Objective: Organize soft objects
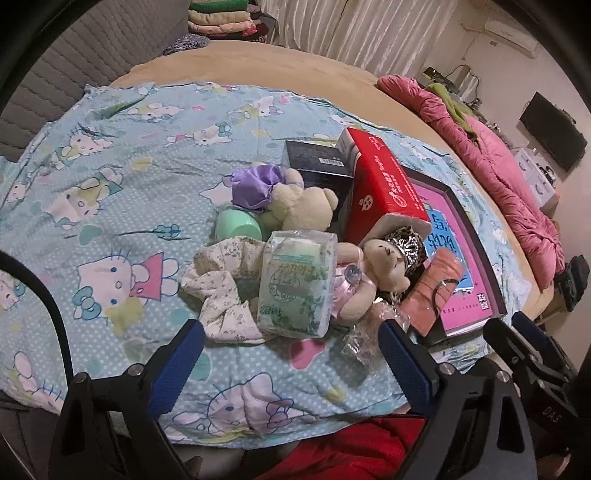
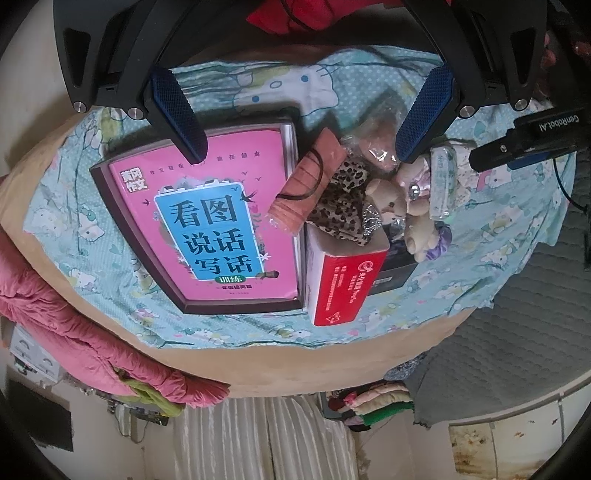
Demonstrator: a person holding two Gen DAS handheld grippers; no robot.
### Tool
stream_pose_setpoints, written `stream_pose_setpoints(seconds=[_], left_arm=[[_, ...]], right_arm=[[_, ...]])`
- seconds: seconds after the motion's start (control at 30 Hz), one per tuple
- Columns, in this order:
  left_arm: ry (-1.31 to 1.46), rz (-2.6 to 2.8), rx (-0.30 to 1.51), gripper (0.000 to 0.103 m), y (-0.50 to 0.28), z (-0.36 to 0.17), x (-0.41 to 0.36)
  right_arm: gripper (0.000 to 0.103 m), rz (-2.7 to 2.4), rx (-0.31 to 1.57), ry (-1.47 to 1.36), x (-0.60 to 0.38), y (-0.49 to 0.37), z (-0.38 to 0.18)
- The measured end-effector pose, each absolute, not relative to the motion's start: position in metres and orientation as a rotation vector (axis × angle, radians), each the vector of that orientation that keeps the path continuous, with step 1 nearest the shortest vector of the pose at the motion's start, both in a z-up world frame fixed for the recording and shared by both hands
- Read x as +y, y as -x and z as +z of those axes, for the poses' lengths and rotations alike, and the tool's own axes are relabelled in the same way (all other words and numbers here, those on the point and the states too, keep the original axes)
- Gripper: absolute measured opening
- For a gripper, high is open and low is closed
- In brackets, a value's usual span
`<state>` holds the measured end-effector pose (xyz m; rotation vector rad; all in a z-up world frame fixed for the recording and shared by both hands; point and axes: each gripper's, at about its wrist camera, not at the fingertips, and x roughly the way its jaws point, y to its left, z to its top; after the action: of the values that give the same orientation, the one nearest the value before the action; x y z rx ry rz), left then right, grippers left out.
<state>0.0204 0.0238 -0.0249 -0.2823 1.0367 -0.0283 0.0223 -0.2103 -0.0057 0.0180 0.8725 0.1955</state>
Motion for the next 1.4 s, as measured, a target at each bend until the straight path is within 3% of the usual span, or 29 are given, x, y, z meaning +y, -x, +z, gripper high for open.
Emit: stream_pose_setpoints(seconds=[0.57, 0.73, 0.83, 0.97, 1.27, 1.4], left_arm=[[0.265, -0.066, 1.053, 0.073, -0.041, -0.044, 0.026], [0.290, -0.096, 1.040, 0.066, -0.046, -0.047, 0.030], [0.299, -0.107, 1.044, 0.062, -0.049, -0.049, 0.031], [0.305, -0.122, 1.038, 0.058, -0.053, -0.051, 0.029], [0.275, -0.158, 1.048, 0.048, -0.065, -0.056, 0.014], [0.267, -0.156, 1.059, 0.033, -0.070, -0.059, 0.012]], right_arm=[[0.102, 0.118, 0.909, 0.008, -0.200, -0.073, -0.045], [0.096, 0.140, 0.892, -0.018, -0.203, -0.082, -0.048], [0.088, 0.157, 0.897, -0.035, -0.205, -0.087, -0.052], [0.063, 0.189, 0.915, -0.052, -0.204, -0.095, -0.059], [0.035, 0.251, 0.915, -0.099, -0.208, -0.098, -0.065], [0.030, 0.265, 0.902, -0.109, -0.211, -0.096, -0.062]])
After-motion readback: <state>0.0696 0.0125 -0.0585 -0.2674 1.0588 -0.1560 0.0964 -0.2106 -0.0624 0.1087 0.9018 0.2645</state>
